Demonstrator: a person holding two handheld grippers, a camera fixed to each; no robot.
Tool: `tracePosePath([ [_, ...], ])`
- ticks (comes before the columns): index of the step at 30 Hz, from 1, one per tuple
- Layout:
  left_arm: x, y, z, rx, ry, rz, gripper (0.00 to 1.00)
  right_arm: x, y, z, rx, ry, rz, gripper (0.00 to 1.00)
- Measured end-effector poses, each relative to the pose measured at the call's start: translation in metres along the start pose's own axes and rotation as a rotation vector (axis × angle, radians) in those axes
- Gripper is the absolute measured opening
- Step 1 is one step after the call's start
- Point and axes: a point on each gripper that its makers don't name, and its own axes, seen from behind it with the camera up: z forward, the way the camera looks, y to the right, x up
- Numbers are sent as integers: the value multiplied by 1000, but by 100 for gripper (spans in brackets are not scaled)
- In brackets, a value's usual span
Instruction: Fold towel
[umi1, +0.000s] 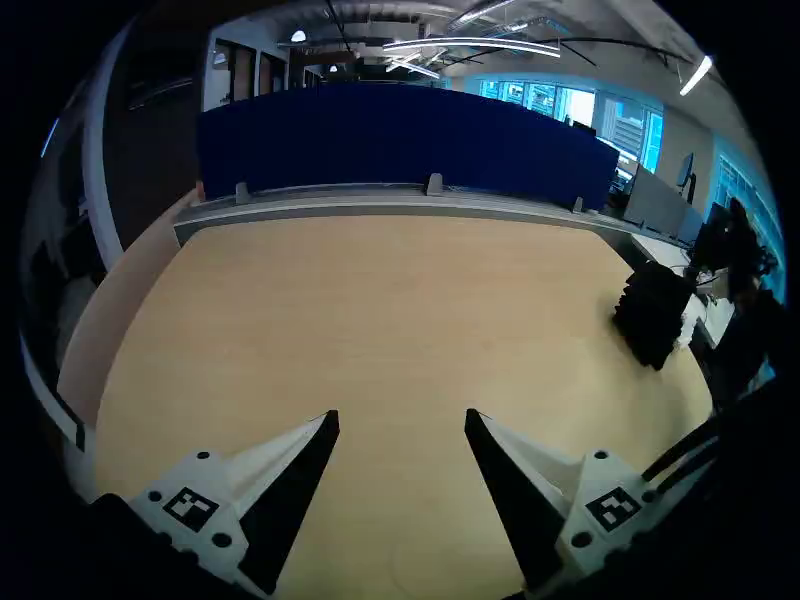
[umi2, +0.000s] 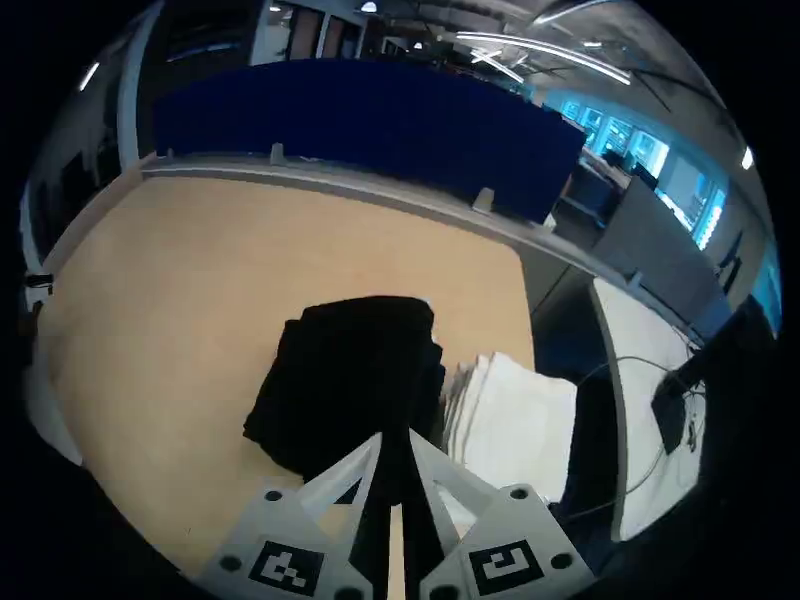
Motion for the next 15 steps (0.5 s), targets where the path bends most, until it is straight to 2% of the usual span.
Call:
tracePosePath([
  [15,0,-5,-10,21,1,13,94,-62,-4,28,-17,-81,111,4],
])
